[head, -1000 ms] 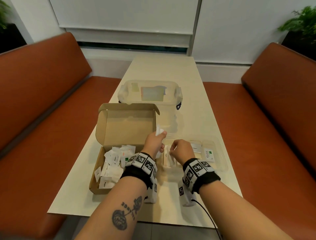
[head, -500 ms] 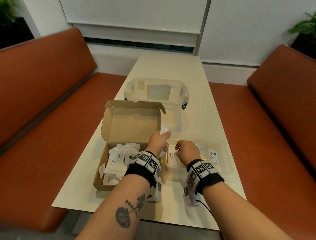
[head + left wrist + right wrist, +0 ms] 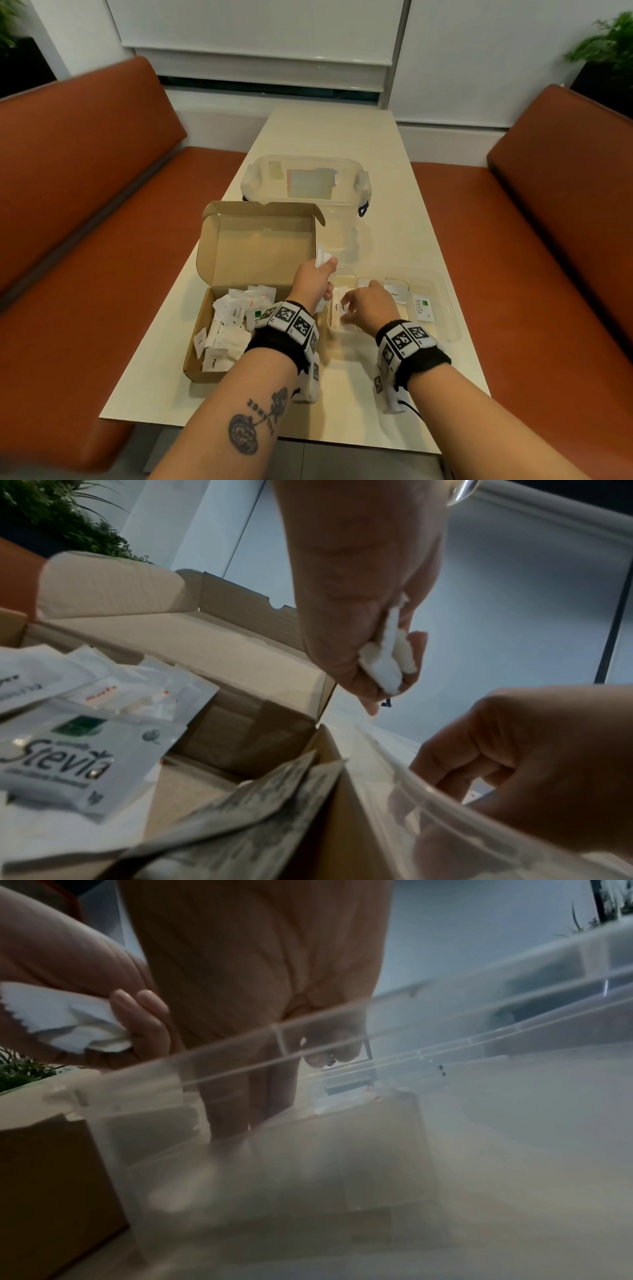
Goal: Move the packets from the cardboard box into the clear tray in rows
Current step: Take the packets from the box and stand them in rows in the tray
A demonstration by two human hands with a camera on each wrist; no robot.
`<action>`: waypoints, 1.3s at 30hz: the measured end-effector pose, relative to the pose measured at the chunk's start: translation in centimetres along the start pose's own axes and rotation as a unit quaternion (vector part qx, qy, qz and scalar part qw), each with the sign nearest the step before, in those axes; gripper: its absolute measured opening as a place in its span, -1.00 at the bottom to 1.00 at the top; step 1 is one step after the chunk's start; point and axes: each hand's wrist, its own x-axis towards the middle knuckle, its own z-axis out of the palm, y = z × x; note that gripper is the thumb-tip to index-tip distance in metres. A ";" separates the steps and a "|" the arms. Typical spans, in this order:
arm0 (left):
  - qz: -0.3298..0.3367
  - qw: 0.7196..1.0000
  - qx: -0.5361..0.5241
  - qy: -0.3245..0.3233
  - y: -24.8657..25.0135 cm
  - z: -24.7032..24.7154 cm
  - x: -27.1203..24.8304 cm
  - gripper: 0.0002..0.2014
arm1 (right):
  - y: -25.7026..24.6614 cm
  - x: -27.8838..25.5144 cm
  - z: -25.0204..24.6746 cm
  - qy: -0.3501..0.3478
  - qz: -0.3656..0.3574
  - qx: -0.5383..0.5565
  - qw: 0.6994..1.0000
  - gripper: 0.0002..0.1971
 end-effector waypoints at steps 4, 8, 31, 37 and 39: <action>-0.005 0.999 -0.036 0.001 0.1 0.1 -0.1 -0.63 | -0.4 -0.1 0.1 0.013 -0.026 -0.068 0.997 -0.64; -0.008 0.999 -0.054 0.001 0.3 0.1 -0.3 -0.64 | -0.9 0.0 -0.2 0.036 -0.022 -0.150 0.988 -0.66; 0.053 0.980 -0.165 -0.100 2.0 1.0 -1.5 -0.73 | -1.3 -1.5 -4.5 0.043 0.023 0.493 0.868 -0.77; 0.026 0.970 -0.209 -0.121 2.2 1.8 -1.6 -0.72 | -0.8 -1.8 -5.2 0.018 0.035 0.574 0.818 -0.72; 0.022 0.968 -0.219 -0.121 2.1 2.0 -1.6 -0.72 | -0.8 -1.8 -5.3 0.004 0.030 0.585 0.810 -0.75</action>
